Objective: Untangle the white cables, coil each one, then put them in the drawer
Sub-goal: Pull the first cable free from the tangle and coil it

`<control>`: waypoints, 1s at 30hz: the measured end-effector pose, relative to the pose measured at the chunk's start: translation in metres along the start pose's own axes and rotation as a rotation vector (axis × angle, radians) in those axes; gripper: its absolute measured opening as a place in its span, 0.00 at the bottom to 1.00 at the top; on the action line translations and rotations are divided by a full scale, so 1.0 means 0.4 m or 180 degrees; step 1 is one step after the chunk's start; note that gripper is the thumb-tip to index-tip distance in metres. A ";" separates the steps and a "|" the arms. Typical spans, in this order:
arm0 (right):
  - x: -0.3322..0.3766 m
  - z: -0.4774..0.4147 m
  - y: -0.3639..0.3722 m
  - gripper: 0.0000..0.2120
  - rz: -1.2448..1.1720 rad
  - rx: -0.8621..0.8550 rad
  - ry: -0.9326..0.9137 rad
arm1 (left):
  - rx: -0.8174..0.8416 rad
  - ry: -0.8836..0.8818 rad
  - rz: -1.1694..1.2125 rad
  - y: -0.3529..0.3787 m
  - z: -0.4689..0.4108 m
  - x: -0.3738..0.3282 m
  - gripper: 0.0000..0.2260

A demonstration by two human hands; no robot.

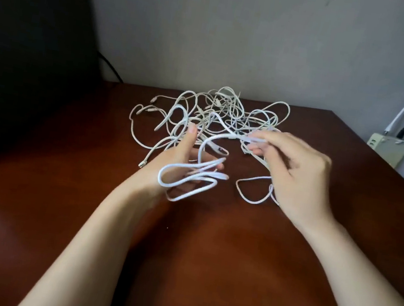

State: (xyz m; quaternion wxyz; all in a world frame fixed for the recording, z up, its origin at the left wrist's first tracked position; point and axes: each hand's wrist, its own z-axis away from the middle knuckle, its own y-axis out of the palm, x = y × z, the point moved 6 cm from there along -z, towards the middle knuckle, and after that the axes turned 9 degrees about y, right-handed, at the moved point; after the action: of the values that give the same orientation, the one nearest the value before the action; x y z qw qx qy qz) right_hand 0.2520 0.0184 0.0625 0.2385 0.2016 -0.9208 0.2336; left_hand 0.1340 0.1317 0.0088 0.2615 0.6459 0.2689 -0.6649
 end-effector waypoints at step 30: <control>-0.055 0.019 0.038 0.04 0.0243 0.0789 0.0915 | 0.1482 0.1194 -0.0148 0.039 0.068 -0.070 0.10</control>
State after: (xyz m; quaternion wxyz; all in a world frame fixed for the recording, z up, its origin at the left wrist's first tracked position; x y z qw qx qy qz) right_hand 0.2597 0.0322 0.0398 0.3319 0.1590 -0.8484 0.3804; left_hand 0.1262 0.1016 0.0372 0.0368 0.7937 0.1676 -0.5836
